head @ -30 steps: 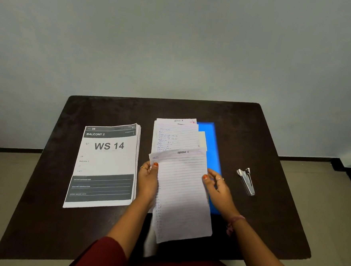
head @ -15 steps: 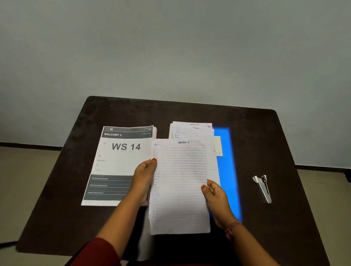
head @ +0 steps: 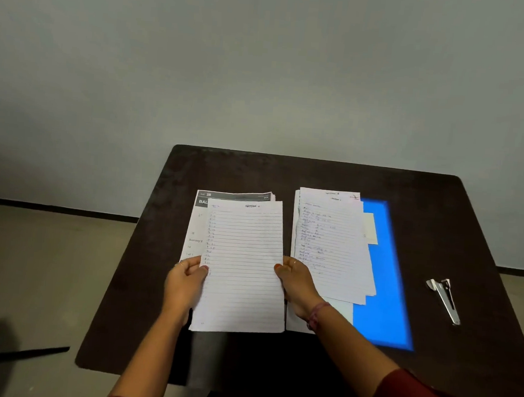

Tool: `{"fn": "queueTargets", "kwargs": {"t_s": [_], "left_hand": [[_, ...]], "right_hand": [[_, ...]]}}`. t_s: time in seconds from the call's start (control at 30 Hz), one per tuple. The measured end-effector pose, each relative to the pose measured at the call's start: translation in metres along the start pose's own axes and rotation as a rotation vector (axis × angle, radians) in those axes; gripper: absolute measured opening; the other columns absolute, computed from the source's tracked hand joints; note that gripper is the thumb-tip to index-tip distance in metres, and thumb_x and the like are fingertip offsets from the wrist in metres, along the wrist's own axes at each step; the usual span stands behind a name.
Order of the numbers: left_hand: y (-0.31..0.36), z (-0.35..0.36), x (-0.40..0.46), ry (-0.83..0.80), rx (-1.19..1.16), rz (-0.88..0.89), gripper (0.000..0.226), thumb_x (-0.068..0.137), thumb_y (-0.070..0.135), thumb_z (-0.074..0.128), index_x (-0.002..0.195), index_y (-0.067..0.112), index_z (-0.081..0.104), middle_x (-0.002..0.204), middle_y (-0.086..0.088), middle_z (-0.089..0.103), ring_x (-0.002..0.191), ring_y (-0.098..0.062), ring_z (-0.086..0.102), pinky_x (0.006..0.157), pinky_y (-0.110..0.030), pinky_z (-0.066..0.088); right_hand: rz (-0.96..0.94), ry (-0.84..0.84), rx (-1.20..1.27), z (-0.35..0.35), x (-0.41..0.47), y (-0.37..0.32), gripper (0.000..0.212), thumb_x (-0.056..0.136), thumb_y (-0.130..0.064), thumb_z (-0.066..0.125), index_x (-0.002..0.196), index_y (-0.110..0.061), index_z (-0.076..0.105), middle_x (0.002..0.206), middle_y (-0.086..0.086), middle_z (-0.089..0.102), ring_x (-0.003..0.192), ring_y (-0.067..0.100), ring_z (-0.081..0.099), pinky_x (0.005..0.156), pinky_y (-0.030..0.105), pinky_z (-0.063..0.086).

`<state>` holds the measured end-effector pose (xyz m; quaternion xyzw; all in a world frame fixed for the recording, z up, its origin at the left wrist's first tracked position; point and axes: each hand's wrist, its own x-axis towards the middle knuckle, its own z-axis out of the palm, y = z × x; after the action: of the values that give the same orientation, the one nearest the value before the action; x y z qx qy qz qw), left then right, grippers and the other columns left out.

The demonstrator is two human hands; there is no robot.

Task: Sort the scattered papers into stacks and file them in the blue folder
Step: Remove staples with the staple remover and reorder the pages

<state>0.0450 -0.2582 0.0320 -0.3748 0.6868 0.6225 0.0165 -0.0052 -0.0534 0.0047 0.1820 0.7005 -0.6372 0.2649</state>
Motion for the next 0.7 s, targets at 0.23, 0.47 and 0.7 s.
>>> {"fn": "queueTargets", "kwargs": {"t_s": [0.23, 0.47, 0.7], "left_hand": [[0.009, -0.019, 0.036, 0.086, 0.033, -0.023, 0.022, 0.091, 0.004, 0.059, 0.112, 0.006, 0.064, 0.102, -0.005, 0.069, 0.086, -0.015, 0.065, 0.08, -0.029, 0.052], [0.009, -0.018, 0.058, 0.113, 0.14, -0.023, 0.025, 0.091, 0.006, 0.06, 0.116, 0.004, 0.062, 0.109, -0.007, 0.067, 0.09, -0.015, 0.059, 0.072, -0.022, 0.046], [0.0, -0.019, 0.062, 0.126, 0.344, 0.04, 0.031, 0.089, 0.005, 0.063, 0.12, 0.004, 0.061, 0.126, -0.012, 0.059, 0.112, -0.026, 0.057, 0.095, -0.035, 0.047]], "right_hand": [[-0.09, -0.019, -0.457, 0.042, 0.026, -0.023, 0.025, 0.089, -0.008, 0.048, 0.107, -0.008, 0.066, 0.106, 0.002, 0.067, 0.093, 0.019, 0.063, 0.08, 0.027, 0.051], [-0.069, 0.017, -0.629, 0.056, 0.04, -0.034, 0.029, 0.091, -0.003, 0.049, 0.119, -0.005, 0.052, 0.116, 0.007, 0.063, 0.103, 0.022, 0.06, 0.08, 0.022, 0.045], [-0.089, -0.007, -0.745, 0.057, 0.041, -0.032, 0.042, 0.089, -0.002, 0.05, 0.131, -0.001, 0.044, 0.098, 0.007, 0.057, 0.099, 0.023, 0.058, 0.079, 0.02, 0.04]]}}
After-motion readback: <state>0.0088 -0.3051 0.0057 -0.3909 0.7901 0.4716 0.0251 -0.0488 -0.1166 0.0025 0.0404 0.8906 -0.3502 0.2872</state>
